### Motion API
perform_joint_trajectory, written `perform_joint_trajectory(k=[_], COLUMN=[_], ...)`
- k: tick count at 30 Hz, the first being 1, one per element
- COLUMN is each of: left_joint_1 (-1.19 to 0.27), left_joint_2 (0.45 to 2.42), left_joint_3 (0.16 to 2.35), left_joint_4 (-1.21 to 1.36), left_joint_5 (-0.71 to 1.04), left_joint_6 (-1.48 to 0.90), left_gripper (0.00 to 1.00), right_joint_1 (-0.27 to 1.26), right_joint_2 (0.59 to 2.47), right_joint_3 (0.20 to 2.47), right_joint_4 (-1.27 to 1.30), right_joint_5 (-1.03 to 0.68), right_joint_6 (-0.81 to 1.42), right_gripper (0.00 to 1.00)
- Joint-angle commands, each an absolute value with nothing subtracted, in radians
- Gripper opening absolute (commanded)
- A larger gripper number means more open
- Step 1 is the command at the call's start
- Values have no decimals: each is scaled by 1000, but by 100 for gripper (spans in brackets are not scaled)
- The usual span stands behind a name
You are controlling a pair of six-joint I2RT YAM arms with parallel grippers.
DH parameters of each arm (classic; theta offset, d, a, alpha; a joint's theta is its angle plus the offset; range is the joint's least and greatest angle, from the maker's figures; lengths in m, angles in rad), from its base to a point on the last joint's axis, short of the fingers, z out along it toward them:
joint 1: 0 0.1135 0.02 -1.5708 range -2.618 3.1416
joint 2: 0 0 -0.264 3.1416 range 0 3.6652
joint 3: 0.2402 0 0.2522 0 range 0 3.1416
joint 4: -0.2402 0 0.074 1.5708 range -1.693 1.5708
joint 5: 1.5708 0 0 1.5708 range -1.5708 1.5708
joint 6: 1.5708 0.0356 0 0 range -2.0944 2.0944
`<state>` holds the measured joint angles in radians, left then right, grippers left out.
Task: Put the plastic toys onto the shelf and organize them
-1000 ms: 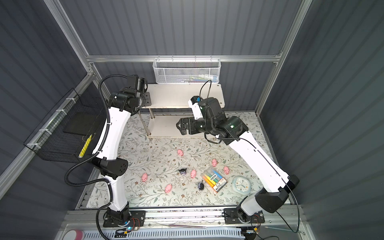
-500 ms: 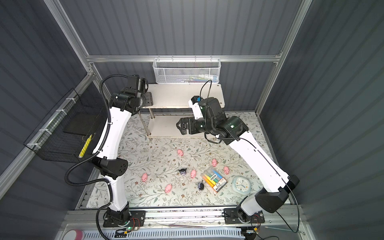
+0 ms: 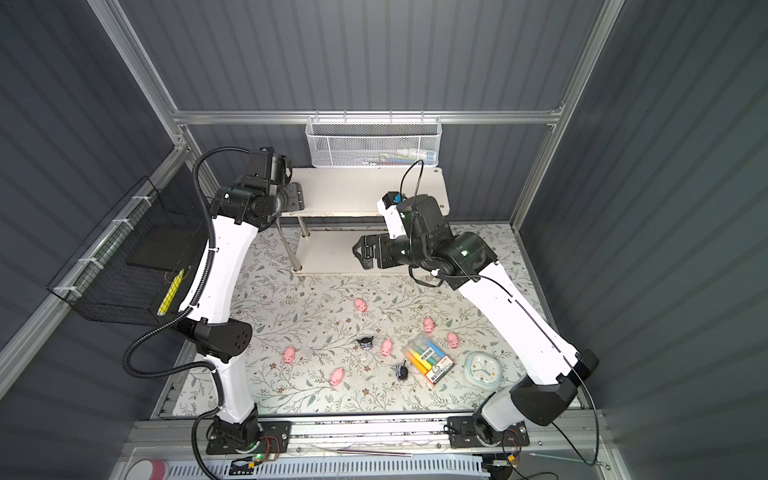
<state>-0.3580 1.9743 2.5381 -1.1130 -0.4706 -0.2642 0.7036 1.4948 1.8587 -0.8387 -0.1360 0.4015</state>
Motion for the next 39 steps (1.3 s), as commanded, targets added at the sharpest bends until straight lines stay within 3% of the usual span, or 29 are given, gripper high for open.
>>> perform_joint_trajectory(k=[1,20,25,33,39], left_joint_1=[-350,-350,-351,-353,-370], left_joint_2=[1923,1632,1453,1066,897], left_joint_3=[2530,2326,2102,1538,1176], left_joint_4=[-1106,-1131,-1098,-941,-850], left_joint_5=[-486,-448,-394,-246,-144], left_joint_6=[-242,-303,-353,-450,-521], left_gripper=[77,78,78,78,79], right_joint_1=[701,707,730,827,917], right_joint_2=[1469,1294,1217,1030,986], right_joint_3=[1862,1728,1647,1383,1262], right_joint_4=[-846,-878,-888,-855,-863], right_joint_5=[-140,-29,4,92,169], right_joint_6=[401,401,430,532,598], right_gripper=[99,99,99,99,99])
